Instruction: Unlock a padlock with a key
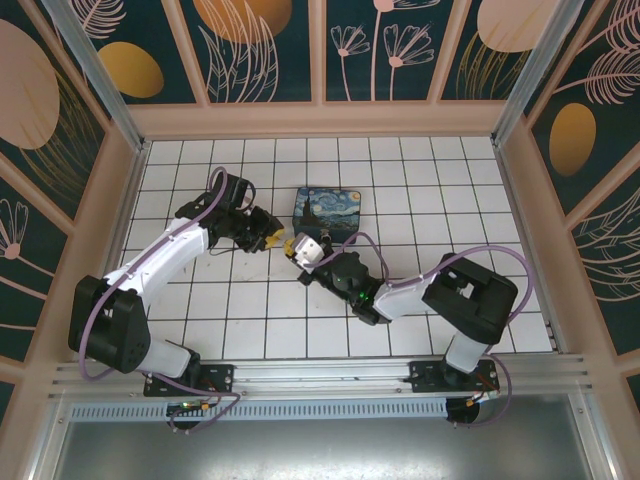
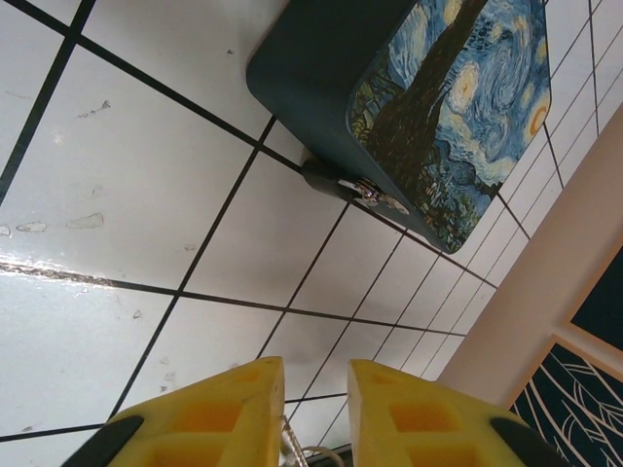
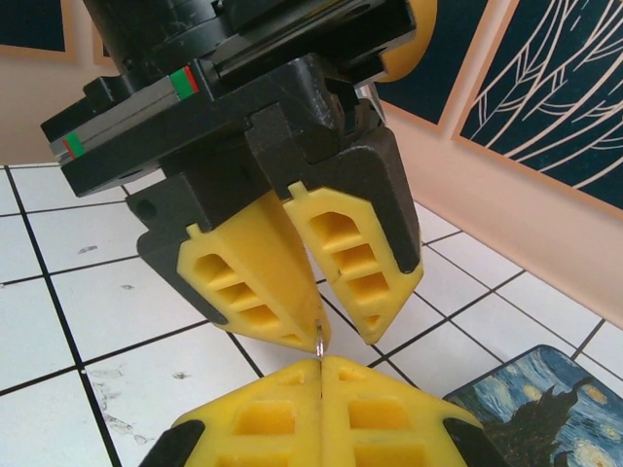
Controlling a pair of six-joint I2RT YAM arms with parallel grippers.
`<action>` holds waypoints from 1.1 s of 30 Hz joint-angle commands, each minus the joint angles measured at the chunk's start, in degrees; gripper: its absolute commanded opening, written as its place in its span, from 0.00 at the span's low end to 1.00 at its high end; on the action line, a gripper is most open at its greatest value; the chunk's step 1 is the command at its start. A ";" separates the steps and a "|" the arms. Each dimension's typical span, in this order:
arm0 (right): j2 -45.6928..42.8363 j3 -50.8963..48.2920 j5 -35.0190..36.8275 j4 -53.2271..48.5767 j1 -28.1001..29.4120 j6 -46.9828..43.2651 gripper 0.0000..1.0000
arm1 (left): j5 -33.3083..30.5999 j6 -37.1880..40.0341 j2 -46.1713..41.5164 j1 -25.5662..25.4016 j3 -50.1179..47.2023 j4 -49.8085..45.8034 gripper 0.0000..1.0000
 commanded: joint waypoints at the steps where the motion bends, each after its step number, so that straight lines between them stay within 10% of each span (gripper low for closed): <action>1: 1.16 1.57 -0.02 3.65 0.77 -1.22 0.00 | 1.05 -0.52 -0.55 -0.02 -0.72 0.99 0.23; 14: 2.11 1.83 1.48 4.47 1.20 -2.66 0.00 | 0.93 -0.72 -1.37 -0.02 -1.12 1.00 0.03; 21: -0.84 -2.14 4.87 3.18 1.30 -2.80 0.31 | -3.66 1.59 -1.08 -0.02 0.86 -3.59 0.01; 33: -2.74 3.38 2.54 -7.91 2.07 0.24 0.32 | -10.25 3.19 -0.56 -1.33 3.38 -8.02 0.00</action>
